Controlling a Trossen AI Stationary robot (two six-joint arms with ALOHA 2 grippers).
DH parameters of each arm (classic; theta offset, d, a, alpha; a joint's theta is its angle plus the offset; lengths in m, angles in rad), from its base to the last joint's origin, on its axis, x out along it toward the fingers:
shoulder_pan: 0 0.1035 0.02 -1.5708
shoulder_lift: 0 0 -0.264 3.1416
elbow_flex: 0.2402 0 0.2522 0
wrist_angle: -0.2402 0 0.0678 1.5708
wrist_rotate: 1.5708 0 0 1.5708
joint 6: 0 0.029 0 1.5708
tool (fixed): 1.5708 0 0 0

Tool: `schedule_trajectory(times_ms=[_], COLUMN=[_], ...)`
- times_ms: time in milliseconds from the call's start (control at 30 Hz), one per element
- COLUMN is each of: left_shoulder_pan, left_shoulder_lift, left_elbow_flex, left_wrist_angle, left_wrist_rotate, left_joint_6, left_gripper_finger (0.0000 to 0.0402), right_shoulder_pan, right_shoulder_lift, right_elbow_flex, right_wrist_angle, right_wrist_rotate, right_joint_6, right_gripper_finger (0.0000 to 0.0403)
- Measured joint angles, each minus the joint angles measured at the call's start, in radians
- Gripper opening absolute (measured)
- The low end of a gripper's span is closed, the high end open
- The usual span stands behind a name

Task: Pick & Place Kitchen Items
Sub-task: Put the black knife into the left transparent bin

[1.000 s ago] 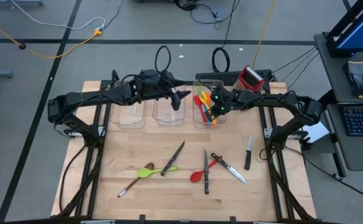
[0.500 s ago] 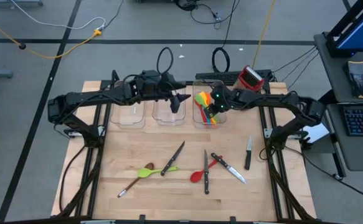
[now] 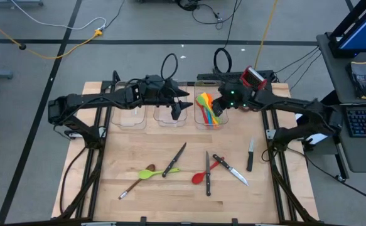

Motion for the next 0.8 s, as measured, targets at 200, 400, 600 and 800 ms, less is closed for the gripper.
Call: schedule_trajectory(times_ms=[200,400,600,800], left_shoulder_pan=[-0.024,-0.048,-0.075,-0.12], left_shoulder_lift=[0.0,0.0,0.0,0.0], left_elbow_flex=[0.0,0.0,0.0,0.0], left_wrist_angle=[-0.051,-0.081,-0.09,-0.09], left_wrist_rotate=[0.0,-0.001,-0.001,-0.001], left_joint_6=[-0.046,-0.091,-0.163,-0.213], left_gripper_finger=[0.0255,0.0255,0.0255,0.0255], right_shoulder_pan=[0.0,0.0,0.005,0.048], right_shoulder_lift=[-0.115,-0.214,-0.304,-0.39], right_elbow_flex=[0.0,0.0,0.0,-0.01], right_wrist_angle=[-0.018,-0.044,-0.105,-0.118], right_wrist_rotate=[0.0,-0.001,0.0,0.001], right_joint_6=[-0.059,-0.121,-0.158,-0.18], right_gripper_finger=[0.0025,0.0003,0.0001,0.0001])
